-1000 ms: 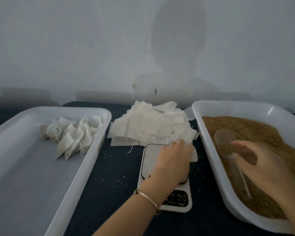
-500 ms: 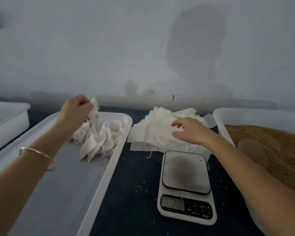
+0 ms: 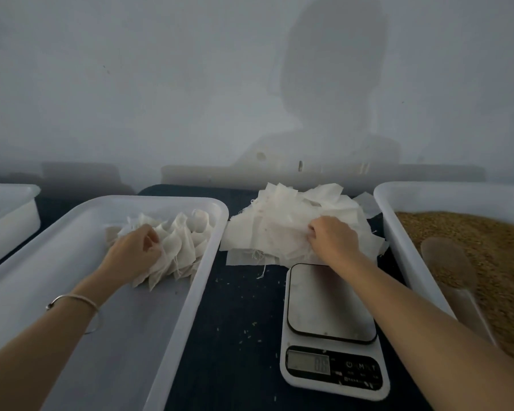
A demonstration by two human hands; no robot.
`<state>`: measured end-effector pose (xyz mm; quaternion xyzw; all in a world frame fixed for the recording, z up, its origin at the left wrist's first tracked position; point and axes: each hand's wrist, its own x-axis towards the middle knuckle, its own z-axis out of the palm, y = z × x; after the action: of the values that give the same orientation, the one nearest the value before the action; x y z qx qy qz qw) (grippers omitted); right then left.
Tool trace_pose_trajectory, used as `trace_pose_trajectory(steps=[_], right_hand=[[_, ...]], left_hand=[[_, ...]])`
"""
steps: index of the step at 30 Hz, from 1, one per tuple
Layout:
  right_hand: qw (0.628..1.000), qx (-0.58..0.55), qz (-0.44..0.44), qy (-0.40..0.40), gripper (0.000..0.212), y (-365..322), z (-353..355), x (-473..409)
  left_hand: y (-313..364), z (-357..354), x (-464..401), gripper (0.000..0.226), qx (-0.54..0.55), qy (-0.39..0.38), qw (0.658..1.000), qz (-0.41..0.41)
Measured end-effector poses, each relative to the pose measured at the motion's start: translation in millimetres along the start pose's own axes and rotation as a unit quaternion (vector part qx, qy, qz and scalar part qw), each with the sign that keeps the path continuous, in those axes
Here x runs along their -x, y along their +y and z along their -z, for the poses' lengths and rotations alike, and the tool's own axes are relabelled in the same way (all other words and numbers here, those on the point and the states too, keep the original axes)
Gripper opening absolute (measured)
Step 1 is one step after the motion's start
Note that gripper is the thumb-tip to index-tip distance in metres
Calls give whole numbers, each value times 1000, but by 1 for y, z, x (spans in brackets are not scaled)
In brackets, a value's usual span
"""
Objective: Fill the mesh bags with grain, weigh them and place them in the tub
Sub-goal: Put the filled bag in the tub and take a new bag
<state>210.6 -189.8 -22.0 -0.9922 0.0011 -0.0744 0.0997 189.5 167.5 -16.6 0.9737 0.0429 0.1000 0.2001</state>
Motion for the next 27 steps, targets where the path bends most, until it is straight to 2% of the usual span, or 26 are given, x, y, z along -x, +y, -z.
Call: trace_pose_trajectory(steps=[1,4,7,10,12,15,18,22,25,27], right_hand=[[1000,2,-1,3,21,1,1,0],[1000,-26,-8,-10,24,5,4,1],[998,-63,-13,-12,30,10,8,3],[985,-142,-12,94,42,15,19,3],[960,-228,-37,160,44,21,32,1],[931,-302,-59,198,42,31,53,0],[928,-318,-51,189,52,39,59,4],[904,-406,-89,102,51,35,52,4],[892,-415,-126,127,46,28,50,6],[862,-454,-148,170,44,24,54,11]], left_hand=[[5,3,0,12,23,13,1000,-3],[39,10,2,18,107,91,989,-37],[98,16,10,19,234,113,962,-89],[159,21,20,22,337,97,930,-114],[193,23,27,24,413,57,902,-109],[230,18,34,20,505,-15,861,-50],[251,0,45,18,545,-116,829,44],[264,-34,65,25,560,-220,789,123],[264,-55,76,35,581,-263,752,166],[262,-63,82,40,610,-280,718,186]])
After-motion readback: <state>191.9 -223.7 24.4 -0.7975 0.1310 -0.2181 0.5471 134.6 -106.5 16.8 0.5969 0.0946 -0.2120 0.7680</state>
